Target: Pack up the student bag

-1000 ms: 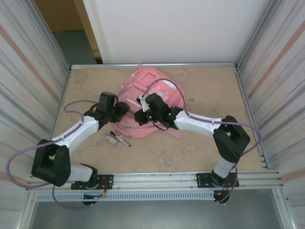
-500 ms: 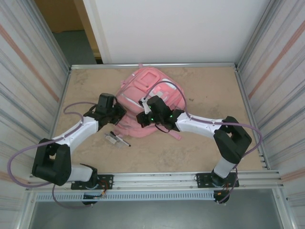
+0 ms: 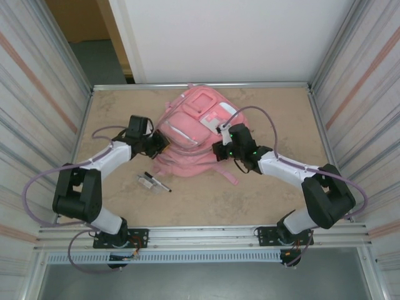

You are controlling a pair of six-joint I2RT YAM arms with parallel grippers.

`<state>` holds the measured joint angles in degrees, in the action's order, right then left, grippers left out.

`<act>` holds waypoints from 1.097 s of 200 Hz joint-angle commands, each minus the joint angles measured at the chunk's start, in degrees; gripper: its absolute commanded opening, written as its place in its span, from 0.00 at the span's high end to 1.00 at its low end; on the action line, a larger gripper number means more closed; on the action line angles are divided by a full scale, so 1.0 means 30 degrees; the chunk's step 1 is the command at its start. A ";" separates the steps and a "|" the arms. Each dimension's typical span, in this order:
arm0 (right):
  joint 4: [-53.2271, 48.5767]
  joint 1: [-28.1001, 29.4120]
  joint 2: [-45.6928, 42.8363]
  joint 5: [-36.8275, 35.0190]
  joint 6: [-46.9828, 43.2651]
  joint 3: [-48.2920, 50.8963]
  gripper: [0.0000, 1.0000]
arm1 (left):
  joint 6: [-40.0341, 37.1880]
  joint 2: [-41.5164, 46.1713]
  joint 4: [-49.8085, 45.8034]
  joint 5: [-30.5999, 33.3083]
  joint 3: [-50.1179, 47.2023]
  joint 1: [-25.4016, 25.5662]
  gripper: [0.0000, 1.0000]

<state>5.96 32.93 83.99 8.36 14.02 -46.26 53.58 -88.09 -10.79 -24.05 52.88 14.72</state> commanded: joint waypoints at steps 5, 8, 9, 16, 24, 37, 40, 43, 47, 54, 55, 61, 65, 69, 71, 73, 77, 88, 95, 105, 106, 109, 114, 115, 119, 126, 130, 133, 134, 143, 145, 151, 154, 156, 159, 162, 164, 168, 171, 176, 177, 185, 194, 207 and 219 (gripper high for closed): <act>0.1412 -0.1854 0.0308 0.0258 -0.1008 0.0528 1.00 | -0.2389 -0.0942 -0.0547 -0.1170 0.1151 -0.0337 1.00; 0.1552 -0.1977 0.0420 0.0329 -0.1037 0.0503 1.00 | -0.2392 -0.1065 -0.0475 -0.1381 0.1152 -0.0351 1.00; 0.1585 -0.1994 0.0436 0.0339 -0.1039 0.0491 1.00 | -0.2377 -0.1099 -0.0446 -0.1443 0.1166 -0.0344 1.00; 0.1727 -0.2288 0.0658 0.0361 -0.1040 0.0439 1.00 | -0.2391 -0.1338 -0.0251 -0.1932 0.1174 -0.0365 1.00; 0.1805 -0.2558 0.0869 0.0172 -0.0997 0.0365 1.00 | -0.2394 -0.1546 -0.0177 -0.2389 0.1166 -0.0368 1.00; 0.1769 -0.3028 0.1213 -0.0413 -0.0877 0.0282 1.00 | -0.2509 -0.1814 -0.0164 -0.2880 0.1207 -0.0315 1.00; 0.1729 -0.3145 0.1294 -0.0575 -0.0841 0.0260 1.00 | -0.2582 -0.1874 -0.0167 -0.2946 0.1192 -0.0308 1.00; 0.1694 -0.3259 0.1363 -0.0741 -0.0749 0.0246 1.00 | -0.2661 -0.1929 -0.0204 -0.3013 0.1219 -0.0282 1.00; 0.1650 -0.3448 0.1436 -0.0870 -0.0627 0.0244 0.99 | -0.2749 -0.2033 -0.0275 -0.3045 0.1260 -0.0236 1.00; 0.1618 -0.3811 0.1514 -0.0838 -0.0455 0.0246 0.98 | -0.2845 -0.2241 -0.0396 -0.3177 0.1356 -0.0143 1.00; 0.1618 -0.3848 0.1540 -0.0831 -0.0440 0.0245 0.98 | -0.2838 -0.2259 -0.0393 -0.3190 0.1371 -0.0137 1.00; 0.1556 -0.4112 0.1536 -0.0795 -0.0264 0.0273 0.97 | -0.2881 -0.2422 -0.0415 -0.3408 0.1464 -0.0020 1.00; 0.1519 -0.4286 0.1531 -0.0795 -0.0178 0.0297 0.97 | -0.2866 -0.2497 -0.0403 -0.3553 0.1515 0.0093 1.00; 0.1455 -0.4431 0.1481 -0.0758 -0.0060 0.0330 0.96 | -0.2824 -0.2537 -0.0436 -0.3675 0.1570 0.0247 1.00; 0.1431 -0.4498 0.1478 -0.0705 -0.0012 0.0354 0.96 | -0.2793 -0.2583 -0.0430 -0.3709 0.1586 0.0344 1.00; 0.1403 -0.4566 0.1441 -0.0640 0.0029 0.0360 0.96 | -0.2763 -0.2602 -0.0428 -0.3740 0.1612 0.0449 1.00; 0.1363 -0.4696 0.1376 -0.0492 0.0082 0.0405 0.94 | -0.2717 -0.2620 -0.0439 -0.3799 0.1642 0.0632 1.00; 0.1037 -0.4866 0.1144 -0.0410 0.0200 0.0336 0.89 | -0.2866 -0.2692 -0.0402 -0.3945 0.1831 0.1354 1.00; 0.0567 -0.4910 0.0958 -0.0521 0.0429 0.0181 0.83 | -0.3089 -0.2739 -0.0460 -0.4014 0.1979 0.1796 0.95; -0.0939 -0.4947 0.0557 -0.0858 0.0954 -0.0422 0.76 | -0.3425 -0.2911 -0.0987 -0.4043 0.2364 0.2320 0.88; -0.1111 -0.4944 0.0505 -0.0900 0.0996 -0.0484 0.76 | -0.3450 -0.2916 -0.1054 -0.4048 0.2402 0.2354 0.88; -0.1594 -0.4941 0.0364 -0.1060 0.1129 -0.0641 0.75 | -0.3520 -0.2986 -0.1234 -0.4107 0.2560 0.2442 0.84; -0.2241 -0.4899 0.0097 -0.1440 0.1398 -0.0902 0.73 | -0.3670 -0.3077 -0.1684 -0.4203 0.2803 0.2580 0.78; -0.2421 -0.4905 0.0011 -0.1513 0.1453 -0.0973 0.72 | -0.3705 -0.3101 -0.1725 -0.4245 0.2856 0.2616 0.77; -0.2950 -0.4858 -0.0297 -0.1859 0.1636 -0.1060 0.71 | -0.3809 -0.3122 -0.2093 -0.4392 0.3022 0.2714 0.72; -0.3519 -0.4838 -0.0881 -0.2451 0.1909 -0.1085 0.69 | -0.3990 -0.3098 -0.2581 -0.4572 0.3231 0.2837 0.66; -0.3768 -0.4854 -0.1235 -0.2685 0.2037 -0.1034 0.67 | -0.4052 -0.3021 -0.2771 -0.4579 0.3245 0.2923 0.63; -0.4076 -0.4860 -0.1487 -0.2844 0.2046 -0.1032 0.65 | -0.4061 -0.2926 -0.2877 -0.4503 0.3193 0.2957 0.61; -0.4173 -0.4857 -0.1587 -0.2888 0.2041 -0.1024 0.64 | -0.4061 -0.2879 -0.2893 -0.4468 0.3183 0.2980 0.61; -0.4804 -0.4857 -0.2444 -0.3234 0.1632 -0.1009 0.03 | -0.4040 -0.2398 -0.3457 -0.3469 0.2959 0.3161 0.58; -0.4895 -0.4861 -0.2638 -0.3272 0.1488 -0.0992 0.00 | -0.4027 -0.2255 -0.3595 -0.3174 0.2863 0.3197 0.57; -0.5179 -0.4854 -0.3284 -0.3414 0.1088 -0.0932 0.01 | -0.4027 -0.1845 -0.3956 -0.2377 0.2705 0.3275 0.56; -0.5351 -0.4831 -0.3604 -0.3546 0.0976 -0.0906 0.01 | -0.4032 -0.1636 -0.4138 -0.1935 0.2639 0.3294 0.55; -0.5449 -0.4847 -0.3828 -0.3658 0.0899 -0.0886 0.01 | -0.4032 -0.1501 -0.4227 -0.1685 0.2615 0.3296 0.55; -0.5568 -0.4867 -0.4071 -0.3925 0.0853 -0.0845 0.01 | -0.4033 -0.1289 -0.4403 -0.1376 0.2565 0.3296 0.54; -0.5703 -0.4855 -0.4467 -0.4211 0.0836 -0.0800 0.01 | -0.3989 -0.1058 -0.4571 -0.1140 0.2566 0.3296 0.54; -0.5786 -0.4853 -0.4645 -0.4403 0.0849 -0.0764 0.01 | -0.3992 -0.0953 -0.4716 -0.0951 0.2582 0.3296 0.54; -0.5938 -0.4855 -0.5116 -0.4840 0.0877 -0.0705 0.01 | -0.3975 -0.0670 -0.4966 -0.0568 0.2642 0.3289 0.53; -0.6028 -0.4868 -0.5448 -0.5219 0.0913 -0.0647 0.01 | -0.3974 -0.0442 -0.5187 -0.0303 0.2715 0.3281 0.53; -0.6243 -0.4853 -0.5945 -0.5991 0.1017 -0.0609 0.01 | -0.3931 -0.0047 -0.5404 0.0104 0.2809 0.3281 0.52; -0.6311 -0.4838 -0.6028 -0.6176 0.1057 -0.0622 0.01 | -0.3938 0.0025 -0.5445 0.0194 0.2830 0.3289 0.52; -0.6940 -0.4751 -0.6794 -0.7899 0.1675 -0.0840 0.01 | -0.3904 0.0649 -0.5773 0.0738 0.3018 0.3296 0.50; -0.7480 -0.4722 -0.7610 -1.0125 0.3021 -0.1104 0.01 | -0.3869 0.1210 -0.6029 0.1408 0.3240 0.3294 0.49; -0.7864 -0.4972 -0.8598 -1.1090 0.4765 -0.1228 0.01 | -0.4092 0.1617 -0.6367 0.2481 0.3736 0.3296 0.47; -0.7832 -0.5308 -0.9411 -0.9765 0.4911 -0.1051 0.01 | -0.4318 0.1359 -0.6794 0.3294 0.4471 0.3198 0.46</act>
<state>-13.43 18.24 59.86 -15.55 22.46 -48.29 42.72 -85.27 -26.92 -22.02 62.13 24.71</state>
